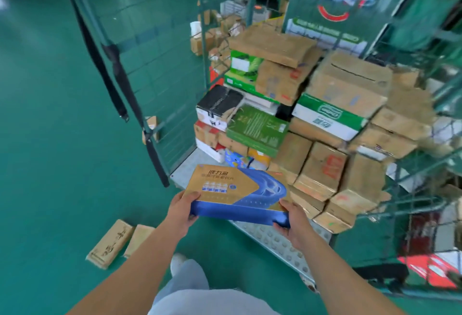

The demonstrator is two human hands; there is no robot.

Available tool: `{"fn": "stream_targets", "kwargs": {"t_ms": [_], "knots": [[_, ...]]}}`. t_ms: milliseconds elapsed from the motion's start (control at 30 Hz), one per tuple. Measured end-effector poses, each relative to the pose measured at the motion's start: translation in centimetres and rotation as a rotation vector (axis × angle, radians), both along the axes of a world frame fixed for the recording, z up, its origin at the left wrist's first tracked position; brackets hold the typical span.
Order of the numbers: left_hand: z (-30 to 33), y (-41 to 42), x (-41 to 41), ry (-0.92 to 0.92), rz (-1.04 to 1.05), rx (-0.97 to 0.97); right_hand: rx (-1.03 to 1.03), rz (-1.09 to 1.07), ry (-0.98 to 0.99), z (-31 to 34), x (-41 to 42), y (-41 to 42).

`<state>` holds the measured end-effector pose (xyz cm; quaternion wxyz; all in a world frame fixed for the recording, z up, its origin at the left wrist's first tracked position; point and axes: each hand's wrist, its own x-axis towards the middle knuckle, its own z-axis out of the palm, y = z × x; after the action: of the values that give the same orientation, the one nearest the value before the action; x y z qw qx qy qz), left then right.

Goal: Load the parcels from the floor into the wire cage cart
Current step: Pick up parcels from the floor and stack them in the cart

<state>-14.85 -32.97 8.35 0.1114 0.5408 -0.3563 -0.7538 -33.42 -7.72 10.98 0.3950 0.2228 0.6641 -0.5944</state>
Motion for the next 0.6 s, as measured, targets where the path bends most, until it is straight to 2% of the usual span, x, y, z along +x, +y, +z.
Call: {"fn": "stream_targets", "kwargs": {"t_ms": [233,600], "knots": [[-0.3,-2.2,-8.8,-0.034,-0.144,0.004,-0.024,-0.093,-0.080,-0.3,-5.5,-0.3],[-3.6,-9.4,-27.4,-0.196,-0.456,0.045,0.143,-0.307,-0.124,-2.2,-19.5,-6.0]]}}
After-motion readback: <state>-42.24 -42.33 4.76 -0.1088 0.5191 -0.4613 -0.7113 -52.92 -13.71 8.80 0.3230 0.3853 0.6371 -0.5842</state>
